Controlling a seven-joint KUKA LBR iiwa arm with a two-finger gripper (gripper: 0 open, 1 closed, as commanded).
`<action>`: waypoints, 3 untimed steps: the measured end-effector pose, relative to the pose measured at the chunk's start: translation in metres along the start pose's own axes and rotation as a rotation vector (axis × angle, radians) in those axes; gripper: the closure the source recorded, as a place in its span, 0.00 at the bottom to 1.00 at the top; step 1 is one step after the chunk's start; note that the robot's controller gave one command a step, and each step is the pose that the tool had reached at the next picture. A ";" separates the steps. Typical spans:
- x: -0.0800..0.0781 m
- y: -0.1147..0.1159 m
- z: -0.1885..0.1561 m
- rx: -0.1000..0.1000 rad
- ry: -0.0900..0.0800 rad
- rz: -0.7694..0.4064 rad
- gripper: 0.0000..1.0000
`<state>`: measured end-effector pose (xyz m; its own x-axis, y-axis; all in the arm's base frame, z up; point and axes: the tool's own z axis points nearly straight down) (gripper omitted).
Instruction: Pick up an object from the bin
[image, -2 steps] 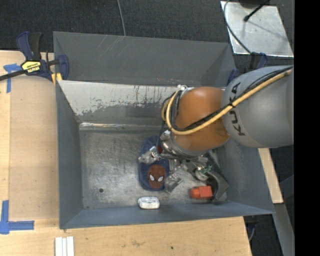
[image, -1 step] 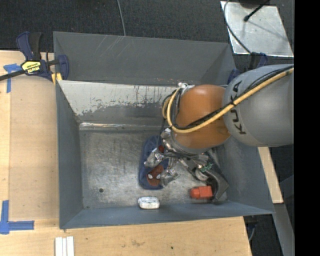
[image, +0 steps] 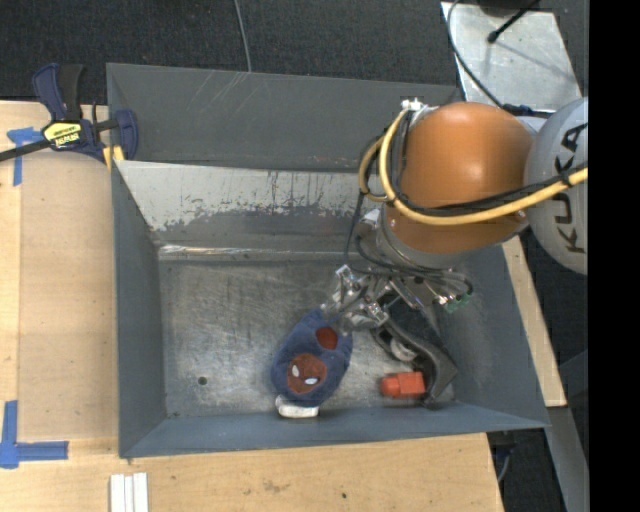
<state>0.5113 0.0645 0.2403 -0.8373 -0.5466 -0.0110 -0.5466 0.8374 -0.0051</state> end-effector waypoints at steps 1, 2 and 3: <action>0.001 0.000 0.005 -0.004 0.008 0.001 0.00; -0.022 -0.016 0.132 -0.006 0.014 0.075 0.00; 0.021 -0.039 0.156 -0.005 0.002 -0.218 0.00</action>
Offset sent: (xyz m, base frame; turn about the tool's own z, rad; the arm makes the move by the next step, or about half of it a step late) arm 0.0000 0.0000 0.0000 0.0000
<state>0.5170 0.0206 0.0847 -0.6993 -0.7148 -0.0085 -0.7148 0.6993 -0.0022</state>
